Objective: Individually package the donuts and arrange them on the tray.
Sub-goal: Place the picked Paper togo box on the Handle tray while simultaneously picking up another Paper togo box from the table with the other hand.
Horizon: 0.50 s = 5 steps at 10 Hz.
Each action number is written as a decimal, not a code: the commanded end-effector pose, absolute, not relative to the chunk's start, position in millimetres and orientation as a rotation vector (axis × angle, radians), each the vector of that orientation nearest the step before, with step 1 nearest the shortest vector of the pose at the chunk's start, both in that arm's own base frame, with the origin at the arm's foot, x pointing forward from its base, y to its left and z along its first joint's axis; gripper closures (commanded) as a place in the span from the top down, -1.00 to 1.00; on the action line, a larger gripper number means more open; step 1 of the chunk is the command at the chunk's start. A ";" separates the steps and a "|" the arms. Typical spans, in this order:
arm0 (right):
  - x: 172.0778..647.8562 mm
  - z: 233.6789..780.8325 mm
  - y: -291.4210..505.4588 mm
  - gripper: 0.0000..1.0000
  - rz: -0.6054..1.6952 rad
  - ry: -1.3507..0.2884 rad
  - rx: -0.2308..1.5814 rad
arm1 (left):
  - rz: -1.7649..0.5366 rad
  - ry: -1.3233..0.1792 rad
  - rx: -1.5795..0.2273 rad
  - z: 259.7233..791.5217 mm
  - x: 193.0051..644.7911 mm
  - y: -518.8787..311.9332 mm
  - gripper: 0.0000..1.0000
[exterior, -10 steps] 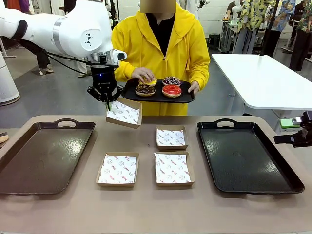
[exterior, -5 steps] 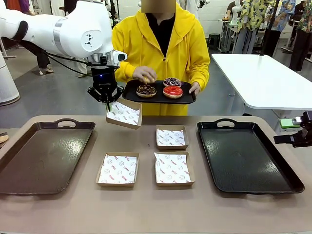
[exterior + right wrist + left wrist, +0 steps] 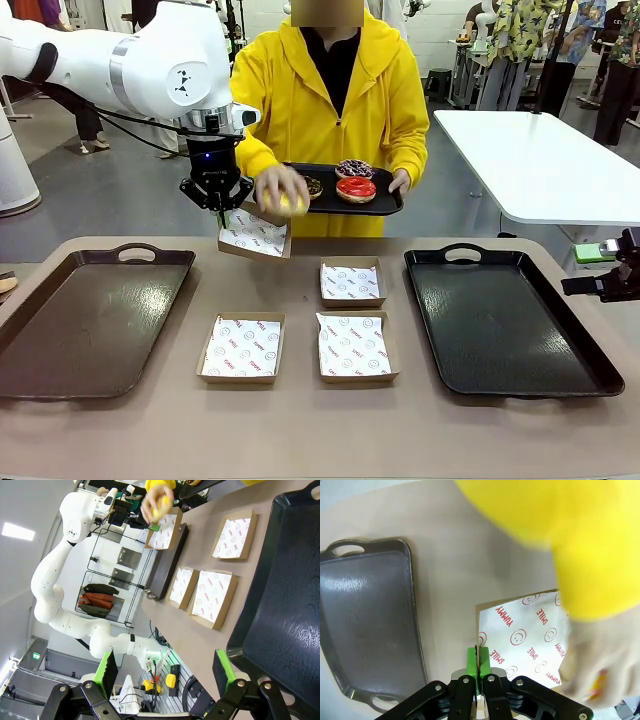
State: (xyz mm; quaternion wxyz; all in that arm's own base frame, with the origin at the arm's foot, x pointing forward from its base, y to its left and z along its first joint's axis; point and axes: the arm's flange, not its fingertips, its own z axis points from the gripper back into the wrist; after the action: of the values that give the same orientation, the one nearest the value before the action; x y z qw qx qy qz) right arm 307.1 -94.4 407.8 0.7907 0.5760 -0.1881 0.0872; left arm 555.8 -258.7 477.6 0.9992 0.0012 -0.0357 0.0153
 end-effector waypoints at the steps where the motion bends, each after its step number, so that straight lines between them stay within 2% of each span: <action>1: 307.1 407.7 -94.5 1.00 0.196 -0.408 1.248 | 0.025 -0.075 0.001 478.2 556.2 -257.0 -1.00; 5: 307.1 407.7 -94.5 1.00 0.196 -0.408 1.248 | 0.025 -0.075 0.001 478.2 556.2 -257.0 -1.00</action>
State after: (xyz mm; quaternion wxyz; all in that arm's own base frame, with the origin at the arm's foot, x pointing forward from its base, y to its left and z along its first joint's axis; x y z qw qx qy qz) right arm 307.1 -94.4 407.8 0.7907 0.5760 -0.1881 0.0872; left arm 556.1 -258.1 477.4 0.9992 0.0013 -0.0355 0.0158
